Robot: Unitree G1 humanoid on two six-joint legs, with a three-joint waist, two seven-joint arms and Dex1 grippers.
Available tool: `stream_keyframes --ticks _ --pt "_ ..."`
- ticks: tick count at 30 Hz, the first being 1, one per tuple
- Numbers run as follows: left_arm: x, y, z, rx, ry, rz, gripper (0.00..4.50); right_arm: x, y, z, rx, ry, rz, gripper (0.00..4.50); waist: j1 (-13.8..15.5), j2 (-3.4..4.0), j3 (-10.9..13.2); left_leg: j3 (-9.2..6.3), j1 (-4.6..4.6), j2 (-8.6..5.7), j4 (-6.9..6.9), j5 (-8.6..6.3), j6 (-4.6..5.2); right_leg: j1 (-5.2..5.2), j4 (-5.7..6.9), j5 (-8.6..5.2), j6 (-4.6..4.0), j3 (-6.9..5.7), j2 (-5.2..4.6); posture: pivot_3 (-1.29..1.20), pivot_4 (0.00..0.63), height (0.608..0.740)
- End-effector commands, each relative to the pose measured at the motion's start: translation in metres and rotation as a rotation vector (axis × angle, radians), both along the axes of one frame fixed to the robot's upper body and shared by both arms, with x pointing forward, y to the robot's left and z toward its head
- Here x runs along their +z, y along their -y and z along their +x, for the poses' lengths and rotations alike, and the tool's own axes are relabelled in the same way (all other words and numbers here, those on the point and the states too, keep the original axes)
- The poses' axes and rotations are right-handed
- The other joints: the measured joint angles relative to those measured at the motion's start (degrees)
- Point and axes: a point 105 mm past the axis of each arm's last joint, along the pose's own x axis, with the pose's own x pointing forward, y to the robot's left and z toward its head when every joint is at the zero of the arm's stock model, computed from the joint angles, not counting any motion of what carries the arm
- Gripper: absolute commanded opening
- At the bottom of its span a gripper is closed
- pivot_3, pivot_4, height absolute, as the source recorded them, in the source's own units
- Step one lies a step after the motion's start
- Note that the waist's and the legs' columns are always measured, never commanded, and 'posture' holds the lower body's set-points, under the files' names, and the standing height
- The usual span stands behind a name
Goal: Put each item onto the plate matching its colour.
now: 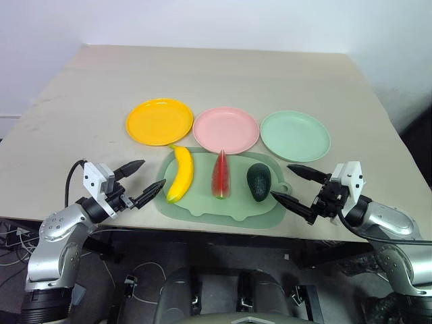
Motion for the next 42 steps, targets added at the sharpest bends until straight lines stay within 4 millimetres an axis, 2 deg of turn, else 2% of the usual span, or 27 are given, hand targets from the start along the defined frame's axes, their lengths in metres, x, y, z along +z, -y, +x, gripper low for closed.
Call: stream_keyframes --ticks 1,5,12,16,23,26,29,36,42 --pt "0.009 0.007 -0.003 -0.015 0.045 0.005 4.47 0.008 -0.003 0.001 0.027 0.028 -0.006 4.50 0.02 0.00 0.00 0.00 0.00 0.00 0.00 0.00 0.00 0.00 0.00 0.00 0.00 0.00 0.00 0.00 0.150 0.695" --pt "0.009 0.006 -0.002 -0.014 0.049 0.007 4.47 0.009 -0.010 0.002 0.047 0.011 -0.013 4.50 0.05 0.00 0.00 0.00 0.00 0.01 0.01 0.00 0.00 0.01 0.00 0.00 0.00 0.00 0.00 0.00 0.150 0.695" --pt "0.013 0.010 0.001 -0.018 0.065 0.010 4.47 0.009 -0.026 0.005 0.046 -0.158 -0.073 4.50 -0.02 0.00 0.00 0.00 0.00 0.03 0.01 -0.01 0.01 -0.02 0.00 0.01 -0.02 0.01 -0.02 0.00 0.150 0.695" --pt "0.014 0.014 0.007 -0.027 0.075 0.010 4.47 0.021 -0.030 0.012 -0.008 -0.188 -0.046 4.50 0.05 0.00 0.00 -0.01 -0.02 0.03 0.01 -0.01 0.02 -0.02 0.00 0.01 -0.02 0.01 -0.04 0.00 0.150 0.695" --pt "0.014 0.018 0.018 -0.073 0.079 0.029 4.47 0.010 -0.032 0.020 -0.065 -0.252 -0.084 4.50 -0.05 0.00 0.00 0.03 -0.03 0.01 0.00 -0.02 0.03 -0.03 -0.01 0.01 -0.02 0.01 -0.04 0.00 0.150 0.695" --pt "0.015 0.016 0.023 -0.078 0.082 0.034 4.47 -0.002 -0.033 0.025 -0.103 -0.264 -0.107 4.50 -0.01 0.00 -0.01 0.03 -0.03 0.01 0.01 -0.01 0.02 -0.03 0.00 0.01 -0.02 0.00 -0.01 0.00 0.150 0.695" --pt "0.018 0.021 0.025 -0.100 0.085 0.025 4.47 -0.006 -0.037 0.034 -0.147 -0.266 -0.074 4.50 -0.11 0.00 0.00 0.06 -0.03 0.00 0.01 -0.01 0.02 -0.03 -0.01 0.01 -0.01 0.01 -0.02 0.00 0.150 0.695" --pt "0.018 0.023 0.024 -0.109 0.086 0.022 4.47 -0.028 -0.036 0.039 -0.171 -0.307 -0.098 4.50 -0.15 0.00 0.00 0.08 -0.04 -0.03 0.01 0.06 -0.10 -0.04 -0.01 0.01 0.00 0.02 -0.02 0.00 0.150 0.695" --pt "0.019 0.023 0.022 -0.103 0.090 0.021 4.47 -0.027 -0.037 0.045 -0.163 -0.261 -0.095 4.50 -0.23 0.00 0.00 0.08 -0.04 -0.03 0.01 0.07 -0.12 -0.05 0.00 0.01 0.00 0.02 -0.01 0.00 0.150 0.695"
